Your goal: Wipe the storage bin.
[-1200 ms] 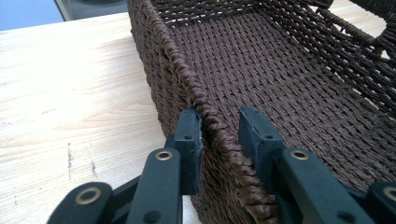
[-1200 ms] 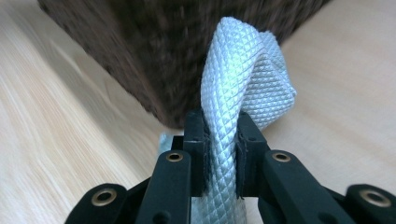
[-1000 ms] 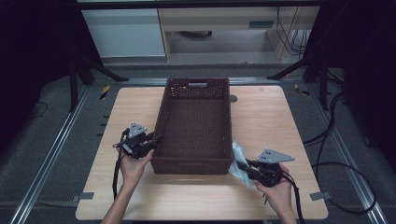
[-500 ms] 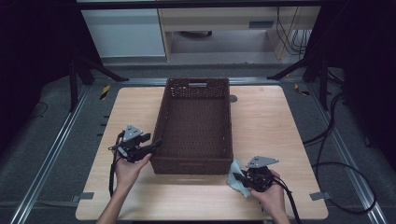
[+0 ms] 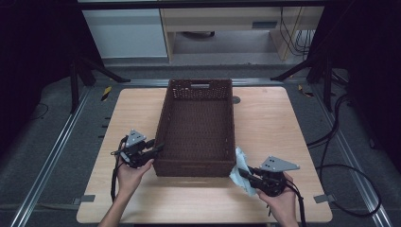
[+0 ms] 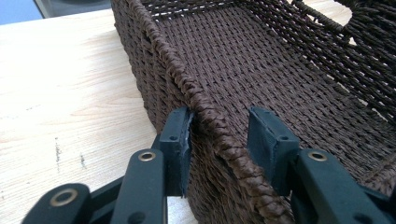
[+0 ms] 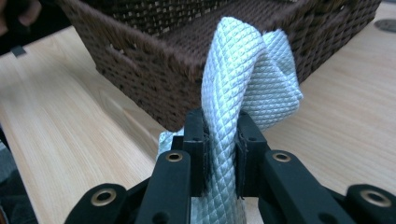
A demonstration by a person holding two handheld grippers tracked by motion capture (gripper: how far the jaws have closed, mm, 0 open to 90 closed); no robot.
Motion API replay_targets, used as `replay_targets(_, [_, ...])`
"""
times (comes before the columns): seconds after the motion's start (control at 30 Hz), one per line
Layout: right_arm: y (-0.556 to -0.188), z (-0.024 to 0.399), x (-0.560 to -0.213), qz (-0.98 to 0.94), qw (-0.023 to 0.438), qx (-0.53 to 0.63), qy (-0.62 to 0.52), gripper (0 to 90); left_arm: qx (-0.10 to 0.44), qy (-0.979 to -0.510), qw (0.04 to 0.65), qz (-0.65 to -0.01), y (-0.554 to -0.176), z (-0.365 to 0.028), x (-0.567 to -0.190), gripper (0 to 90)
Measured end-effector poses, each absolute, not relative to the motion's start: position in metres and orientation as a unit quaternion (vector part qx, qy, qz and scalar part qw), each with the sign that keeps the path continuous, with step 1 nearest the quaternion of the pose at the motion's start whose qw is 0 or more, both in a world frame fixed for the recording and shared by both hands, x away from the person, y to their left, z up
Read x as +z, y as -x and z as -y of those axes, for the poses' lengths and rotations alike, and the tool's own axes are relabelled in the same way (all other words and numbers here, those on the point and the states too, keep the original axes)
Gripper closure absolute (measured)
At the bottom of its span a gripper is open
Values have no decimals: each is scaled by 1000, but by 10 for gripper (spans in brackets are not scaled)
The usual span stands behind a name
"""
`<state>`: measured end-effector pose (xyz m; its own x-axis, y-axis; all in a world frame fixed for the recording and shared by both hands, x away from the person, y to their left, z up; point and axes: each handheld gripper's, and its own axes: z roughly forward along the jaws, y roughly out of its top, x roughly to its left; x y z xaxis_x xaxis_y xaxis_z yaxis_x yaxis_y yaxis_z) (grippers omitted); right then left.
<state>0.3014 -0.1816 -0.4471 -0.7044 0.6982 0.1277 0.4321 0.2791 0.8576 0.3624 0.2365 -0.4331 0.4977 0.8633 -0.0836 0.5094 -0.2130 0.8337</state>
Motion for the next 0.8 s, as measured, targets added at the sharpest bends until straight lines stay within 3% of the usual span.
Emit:
replay_targets(0.5, [-323,175,-485,-826,98,404,-382,783,200,-747,437,-460,-362,-237,-435,590])
replay_targets(0.8, [-330,226,-476,-785,149,399,-450,777,199,-747,438,-460,-362,-238,-435,591])
